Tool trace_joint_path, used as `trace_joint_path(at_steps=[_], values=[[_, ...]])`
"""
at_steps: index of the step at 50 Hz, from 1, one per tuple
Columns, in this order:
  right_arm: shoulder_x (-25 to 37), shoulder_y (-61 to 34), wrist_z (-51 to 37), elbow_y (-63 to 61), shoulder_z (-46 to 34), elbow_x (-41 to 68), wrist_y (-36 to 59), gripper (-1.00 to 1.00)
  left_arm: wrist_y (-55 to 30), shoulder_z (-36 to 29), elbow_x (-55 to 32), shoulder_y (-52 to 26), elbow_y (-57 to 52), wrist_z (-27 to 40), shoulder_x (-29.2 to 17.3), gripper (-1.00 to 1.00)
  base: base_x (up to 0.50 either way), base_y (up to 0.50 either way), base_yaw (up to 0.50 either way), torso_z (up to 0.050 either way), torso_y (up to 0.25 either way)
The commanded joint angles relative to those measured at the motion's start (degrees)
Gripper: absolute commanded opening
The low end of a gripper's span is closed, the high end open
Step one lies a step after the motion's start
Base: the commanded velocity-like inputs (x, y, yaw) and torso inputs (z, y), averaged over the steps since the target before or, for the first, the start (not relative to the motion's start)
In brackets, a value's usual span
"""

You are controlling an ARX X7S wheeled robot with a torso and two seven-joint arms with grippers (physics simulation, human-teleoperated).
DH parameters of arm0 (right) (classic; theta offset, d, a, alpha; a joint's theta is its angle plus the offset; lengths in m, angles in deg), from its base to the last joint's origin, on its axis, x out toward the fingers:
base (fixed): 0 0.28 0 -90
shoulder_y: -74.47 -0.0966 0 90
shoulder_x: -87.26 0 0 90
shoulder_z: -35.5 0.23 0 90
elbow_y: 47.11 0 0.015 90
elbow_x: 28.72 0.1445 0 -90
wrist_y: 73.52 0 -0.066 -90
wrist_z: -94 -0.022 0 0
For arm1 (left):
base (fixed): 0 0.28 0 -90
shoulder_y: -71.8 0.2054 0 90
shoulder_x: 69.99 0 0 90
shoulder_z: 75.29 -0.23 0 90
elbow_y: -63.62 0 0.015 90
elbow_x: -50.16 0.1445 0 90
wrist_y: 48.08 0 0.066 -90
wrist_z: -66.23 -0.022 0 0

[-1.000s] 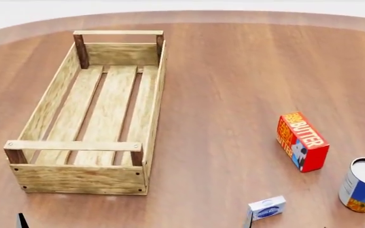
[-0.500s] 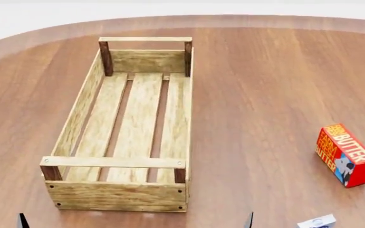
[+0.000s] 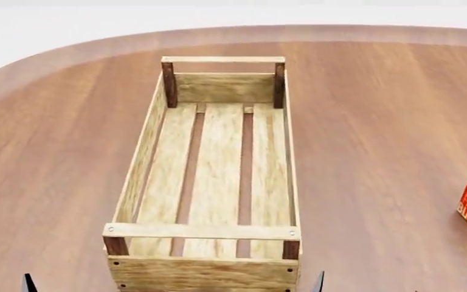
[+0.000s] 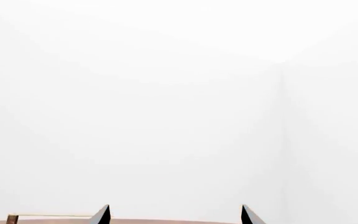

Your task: Pick up the cream cheese and put it in the tray.

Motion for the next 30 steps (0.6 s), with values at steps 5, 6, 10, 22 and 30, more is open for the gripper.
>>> trace_joint_path(at_steps=[5,6,10,22,30], values=[[0.5,-0.1,-0.5,-0.2,-0.5,0.6,0.4,1.0,0.1,-0.5,0.2,-0.2,0.3,0.7,-0.4,1.0,0.13,0.27,0.0,0.0,0.0],[0.6,-0.1,-0.5,-0.3,-0.6,0.8,0.4,1.0,0.1,-0.5,0.2,-0.2,0.3,0.7,-0.4,1.0,0.13,0.27,0.0,0.0,0.0],[0.7,-0.2,-0.5,-0.3,-0.7,1.2,0.6,1.0,0.2,-0.7,0.3,-0.2,0.3,0.9,-0.5,1.0,0.13,0.27,0.0,0.0,0.0],[1.2,-0.4,-0.6,-0.2,-1.1,2.2,0.8,1.0,0.0,-1.0,0.4,-0.3,0.2,1.4,-0.8,1.0,0.13,0.23,0.0,0.0,0.0],[1.6,-0.5,-0.3,-0.3,-1.5,3.7,0.7,1.0,0.0,-1.3,0.6,-0.3,0.4,1.7,-0.9,1.0,0.13,0.12,0.0,0.0,0.0]])
